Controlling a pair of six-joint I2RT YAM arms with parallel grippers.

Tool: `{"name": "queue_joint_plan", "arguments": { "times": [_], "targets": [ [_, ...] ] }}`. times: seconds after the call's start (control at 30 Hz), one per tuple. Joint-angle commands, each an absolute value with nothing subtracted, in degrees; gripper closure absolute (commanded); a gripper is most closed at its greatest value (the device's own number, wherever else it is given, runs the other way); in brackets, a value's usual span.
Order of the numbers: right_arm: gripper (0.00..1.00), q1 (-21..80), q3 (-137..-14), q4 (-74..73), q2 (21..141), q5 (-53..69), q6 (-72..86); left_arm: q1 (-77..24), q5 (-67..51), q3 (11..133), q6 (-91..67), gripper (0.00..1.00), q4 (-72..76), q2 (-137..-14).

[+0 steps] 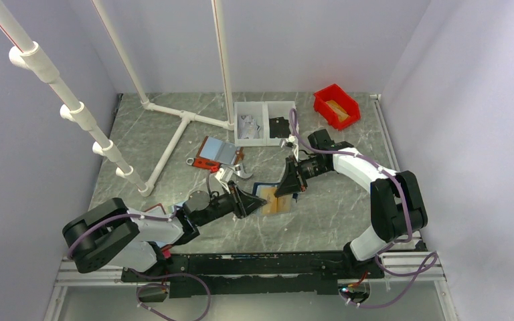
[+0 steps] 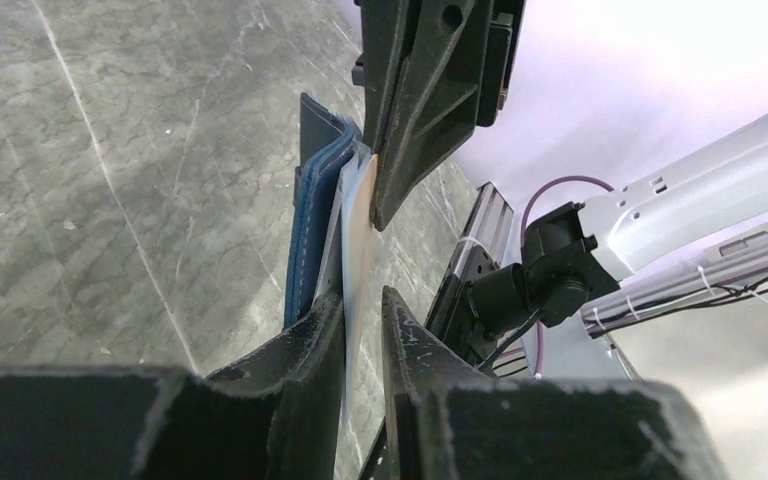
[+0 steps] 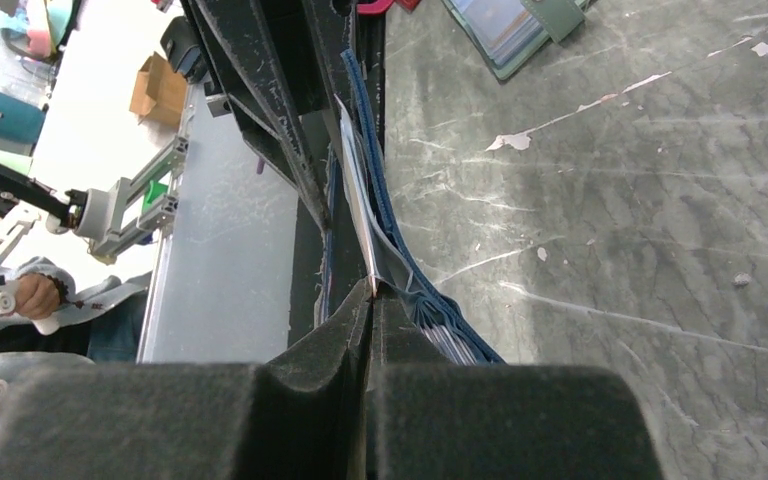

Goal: Take the credit cards out of the card holder
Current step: Remove the credit card from the card holder.

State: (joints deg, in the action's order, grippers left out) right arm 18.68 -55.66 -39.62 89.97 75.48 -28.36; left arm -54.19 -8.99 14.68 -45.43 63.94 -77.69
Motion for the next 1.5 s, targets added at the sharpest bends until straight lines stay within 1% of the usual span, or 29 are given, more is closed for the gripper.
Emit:
{"name": "queue_joint_plan", "arguments": {
  "times": [0.0,0.13,0.2,0.3,0.57,1.07,1.3,1.47],
  "targets": [
    [1.00,18.98,-57.52,-40.15,88.22,76.60,-31.16,-53.64,-6.57,13.68,-47.46,0.78,67.38,-75.59],
    [1.00,18.98,-57.66,-40.41,88.68,76.14,-31.53,-53.43,-6.42,13.14,-47.90,0.83,67.32,-75.41],
    [1.00,18.98,-57.86,-40.78,89.13,75.73,-31.83,-53.23,-6.66,13.10,-47.90,0.89,67.28,-75.64],
    [1.00,18.98,-57.88,-40.77,89.40,75.34,-31.87,-52.99,-7.34,12.88,-48.16,1.00,68.26,-76.37],
    [1.00,18.90,-57.66,-39.68,89.96,73.99,-30.86,-52.08,-7.90,11.37,-49.39,1.00,72.04,-78.05],
    [1.00,18.54,-57.70,-39.86,91.01,73.61,-31.21,-51.07,-8.74,10.55,-49.72,1.00,69.35,-76.13],
    [1.00,18.46,-57.83,-40.25,91.30,73.56,-31.73,-50.16,-9.93,10.31,-50.76,0.98,70.45,-77.11],
    [1.00,18.46,-57.83,-40.32,91.40,73.43,-31.93,-49.53,-10.83,9.86,-51.45,0.99,72.06,-77.66]
  ]
}}
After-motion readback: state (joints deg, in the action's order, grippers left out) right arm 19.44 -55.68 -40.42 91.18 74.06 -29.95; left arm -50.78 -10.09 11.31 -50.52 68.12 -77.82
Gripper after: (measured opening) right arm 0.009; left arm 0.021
